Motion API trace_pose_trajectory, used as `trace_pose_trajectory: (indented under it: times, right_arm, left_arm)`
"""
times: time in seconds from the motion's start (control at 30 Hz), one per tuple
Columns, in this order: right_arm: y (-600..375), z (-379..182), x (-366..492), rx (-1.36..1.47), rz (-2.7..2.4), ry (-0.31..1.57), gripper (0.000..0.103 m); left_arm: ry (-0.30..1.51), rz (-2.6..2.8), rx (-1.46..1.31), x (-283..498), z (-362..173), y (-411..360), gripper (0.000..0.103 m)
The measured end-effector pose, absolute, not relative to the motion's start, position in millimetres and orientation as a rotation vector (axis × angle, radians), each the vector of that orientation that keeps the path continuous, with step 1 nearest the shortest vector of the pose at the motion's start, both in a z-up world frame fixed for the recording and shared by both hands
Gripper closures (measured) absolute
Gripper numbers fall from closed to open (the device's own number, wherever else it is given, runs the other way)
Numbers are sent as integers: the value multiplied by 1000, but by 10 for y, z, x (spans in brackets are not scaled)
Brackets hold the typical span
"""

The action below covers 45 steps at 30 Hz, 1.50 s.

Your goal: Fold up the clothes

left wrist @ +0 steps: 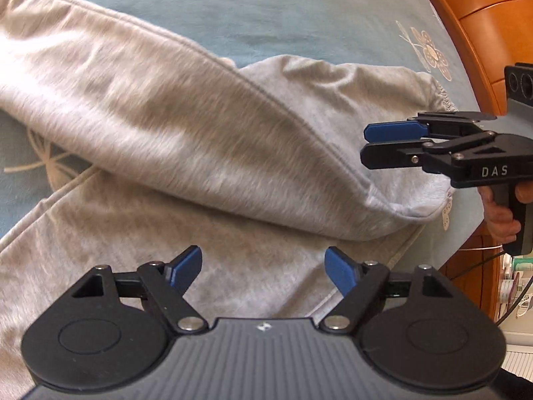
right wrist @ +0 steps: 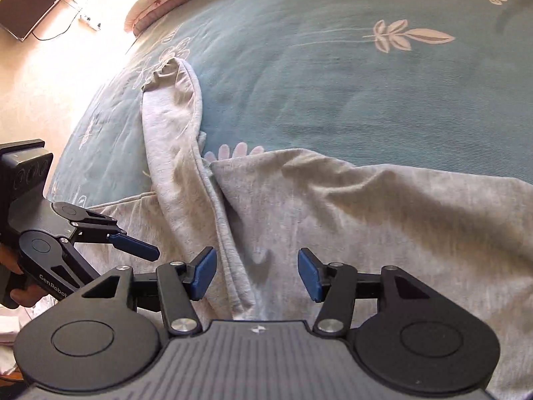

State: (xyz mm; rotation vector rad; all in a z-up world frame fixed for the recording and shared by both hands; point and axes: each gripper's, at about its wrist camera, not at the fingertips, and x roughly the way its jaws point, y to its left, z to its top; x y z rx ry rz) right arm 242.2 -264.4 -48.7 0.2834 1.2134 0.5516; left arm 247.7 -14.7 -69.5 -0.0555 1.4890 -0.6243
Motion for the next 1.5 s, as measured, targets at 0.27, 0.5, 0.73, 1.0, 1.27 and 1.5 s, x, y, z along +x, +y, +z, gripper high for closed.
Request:
trace_pose_trajectory:
  times: [0.27,0.5,0.73,1.0,1.27,1.5]
  right_arm:
    - [-1956,-498,2538,89,481,1260,43]
    - [-1763,-543,2597,23,600,1282,43]
    - [-1794,-558,2753,95,790,1250,45]
    - [-1777,-551,2685,72,769,1210,93]
    - [-1976,-385,2642,321,783,1176,99]
    - [-1967,-267,2585,411,847,1183,99]
  left_arm:
    - [1430,-646,-139,2412,-877,781,21]
    - [1409,-515,-178,2151,-773,1254,22]
    - [1313,-452,-441,2226,-680,1079,21]
    - [1301,-402,-587,2577,-744,771,21]
    - [1292,-405,-794,2721,-952,763,21]
    - [1185,-406,-992,2782,-1039,815,21]
